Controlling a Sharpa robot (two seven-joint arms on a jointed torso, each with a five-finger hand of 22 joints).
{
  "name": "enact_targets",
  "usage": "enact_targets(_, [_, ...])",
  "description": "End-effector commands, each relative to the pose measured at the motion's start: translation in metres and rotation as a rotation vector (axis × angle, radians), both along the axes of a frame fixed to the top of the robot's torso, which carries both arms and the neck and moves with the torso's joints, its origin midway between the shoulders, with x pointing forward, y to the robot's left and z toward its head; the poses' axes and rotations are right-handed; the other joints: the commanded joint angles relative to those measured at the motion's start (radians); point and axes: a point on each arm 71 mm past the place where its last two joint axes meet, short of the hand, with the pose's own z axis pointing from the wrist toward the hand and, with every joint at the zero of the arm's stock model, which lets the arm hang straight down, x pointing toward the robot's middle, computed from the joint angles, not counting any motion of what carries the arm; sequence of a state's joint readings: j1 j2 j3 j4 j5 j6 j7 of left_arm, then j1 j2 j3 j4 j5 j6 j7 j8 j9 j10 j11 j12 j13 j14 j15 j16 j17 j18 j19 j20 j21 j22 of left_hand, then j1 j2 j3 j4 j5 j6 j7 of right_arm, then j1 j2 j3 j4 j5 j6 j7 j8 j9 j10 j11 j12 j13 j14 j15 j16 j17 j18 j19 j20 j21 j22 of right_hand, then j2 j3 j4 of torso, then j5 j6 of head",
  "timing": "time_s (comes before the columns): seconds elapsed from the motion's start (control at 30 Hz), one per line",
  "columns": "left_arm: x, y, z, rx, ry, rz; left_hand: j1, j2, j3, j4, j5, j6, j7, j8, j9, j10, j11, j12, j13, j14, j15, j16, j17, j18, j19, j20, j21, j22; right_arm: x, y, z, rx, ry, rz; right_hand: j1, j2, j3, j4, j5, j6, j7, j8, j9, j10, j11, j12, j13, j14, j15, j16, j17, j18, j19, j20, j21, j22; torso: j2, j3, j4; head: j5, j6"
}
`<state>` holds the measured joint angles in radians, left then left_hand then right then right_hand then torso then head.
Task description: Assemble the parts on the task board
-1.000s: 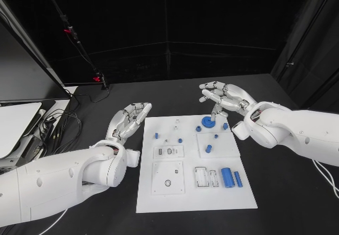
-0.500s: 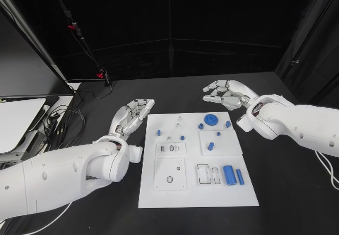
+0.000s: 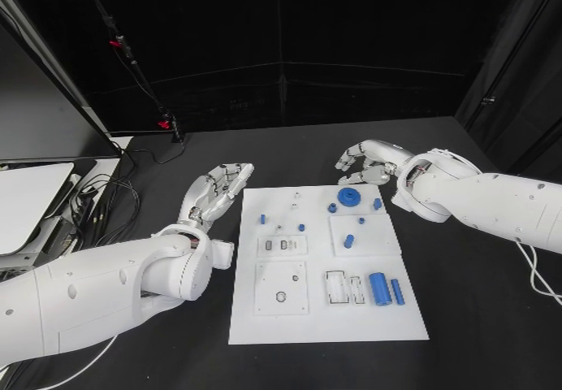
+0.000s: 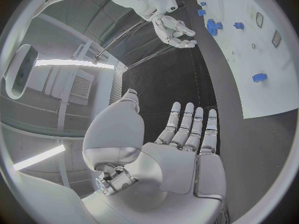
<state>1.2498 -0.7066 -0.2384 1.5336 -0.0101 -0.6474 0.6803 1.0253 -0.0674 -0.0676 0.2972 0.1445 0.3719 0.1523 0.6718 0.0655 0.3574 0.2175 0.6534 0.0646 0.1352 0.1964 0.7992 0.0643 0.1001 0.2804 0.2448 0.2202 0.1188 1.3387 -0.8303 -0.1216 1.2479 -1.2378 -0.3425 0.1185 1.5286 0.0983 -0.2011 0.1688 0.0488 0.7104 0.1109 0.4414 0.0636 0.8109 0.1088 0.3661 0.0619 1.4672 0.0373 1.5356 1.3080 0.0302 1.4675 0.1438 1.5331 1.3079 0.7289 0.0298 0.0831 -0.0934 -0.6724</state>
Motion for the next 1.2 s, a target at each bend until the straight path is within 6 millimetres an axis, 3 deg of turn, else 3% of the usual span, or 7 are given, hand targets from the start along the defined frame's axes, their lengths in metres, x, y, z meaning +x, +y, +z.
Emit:
enact_targets(0.03, [-0.008, -0.001, 0.022, -0.079, -0.318, -0.044, 0.001, 0.017, 0.010, -0.001, 0.005, -0.002, 0.114, -0.006, -0.001, 0.001, 0.008, -0.003, -0.001, 0.003, 0.008, -0.002, 0.000, 0.020, -0.001, 0.008, 0.006, 0.002, 0.003, -0.001, -0.004, -0.179, -0.005, -0.025, 0.012, -0.003, 0.006, 0.002, -0.002, 0.013, -0.005, -0.020, -0.001, 0.000, -0.001, -0.011, 0.001, 0.072, -0.008, 0.004, 0.102, -0.005, 0.036, -0.005, 0.001, 0.159, -0.002, -0.0009, 0.0006, 0.000, -0.004])
enact_targets(0.3, [-0.007, -0.001, 0.022, -0.076, -0.319, -0.040, 0.001, 0.017, 0.010, -0.001, 0.005, -0.002, 0.114, -0.006, -0.001, 0.001, 0.008, -0.003, -0.001, 0.003, 0.008, -0.002, 0.000, 0.020, -0.001, 0.008, 0.006, 0.002, 0.004, -0.002, -0.010, -0.263, 0.023, -0.046, 0.014, -0.020, 0.013, 0.025, -0.002, 0.031, -0.007, -0.067, 0.000, 0.006, -0.002, -0.033, 0.001, 0.069, -0.009, -0.001, 0.085, -0.002, 0.028, -0.007, -0.003, 0.149, -0.006, -0.0034, -0.0011, 0.000, -0.013])
enact_targets(0.53, [-0.006, -0.001, 0.022, -0.071, -0.319, -0.035, 0.003, 0.028, 0.013, -0.001, 0.008, -0.001, 0.116, -0.008, 0.000, 0.003, 0.010, -0.003, -0.001, 0.003, 0.009, -0.003, 0.000, 0.020, -0.003, 0.009, 0.006, 0.001, 0.004, -0.001, -0.013, -0.298, 0.050, -0.046, 0.018, -0.048, 0.027, 0.044, -0.002, 0.051, -0.018, -0.104, 0.001, 0.021, -0.001, -0.048, 0.002, 0.068, -0.004, -0.003, 0.078, -0.001, 0.024, -0.005, -0.005, 0.145, -0.008, -0.0040, -0.0014, 0.004, -0.021])
enact_targets(0.87, [-0.005, 0.001, 0.021, -0.063, -0.319, -0.024, 0.008, 0.042, 0.016, -0.002, 0.008, 0.001, 0.118, -0.009, 0.000, 0.004, 0.012, -0.004, -0.001, 0.002, 0.010, -0.004, 0.000, 0.020, -0.007, 0.011, 0.007, 0.001, 0.003, 0.001, -0.017, -0.349, 0.072, -0.036, 0.024, -0.082, 0.057, 0.069, -0.002, 0.078, -0.026, -0.141, 0.002, 0.046, -0.001, -0.064, 0.002, 0.068, -0.003, -0.005, 0.074, -0.001, 0.022, -0.004, -0.006, 0.142, -0.011, -0.0053, -0.0016, 0.007, -0.028])
enact_targets(1.2, [-0.004, 0.001, 0.021, -0.060, -0.317, -0.021, 0.012, 0.044, 0.017, -0.003, 0.009, 0.002, 0.119, -0.010, 0.000, 0.005, 0.013, -0.003, -0.001, 0.002, 0.011, -0.004, 0.000, 0.020, -0.007, 0.011, 0.008, 0.001, 0.005, 0.007, -0.021, -0.432, 0.043, -0.026, 0.036, -0.090, 0.081, 0.077, -0.002, 0.094, -0.032, -0.160, 0.002, 0.058, -0.004, -0.075, 0.002, 0.064, -0.006, -0.010, 0.056, 0.002, 0.015, -0.006, -0.011, 0.131, -0.011, -0.0054, -0.0014, 0.005, -0.033])
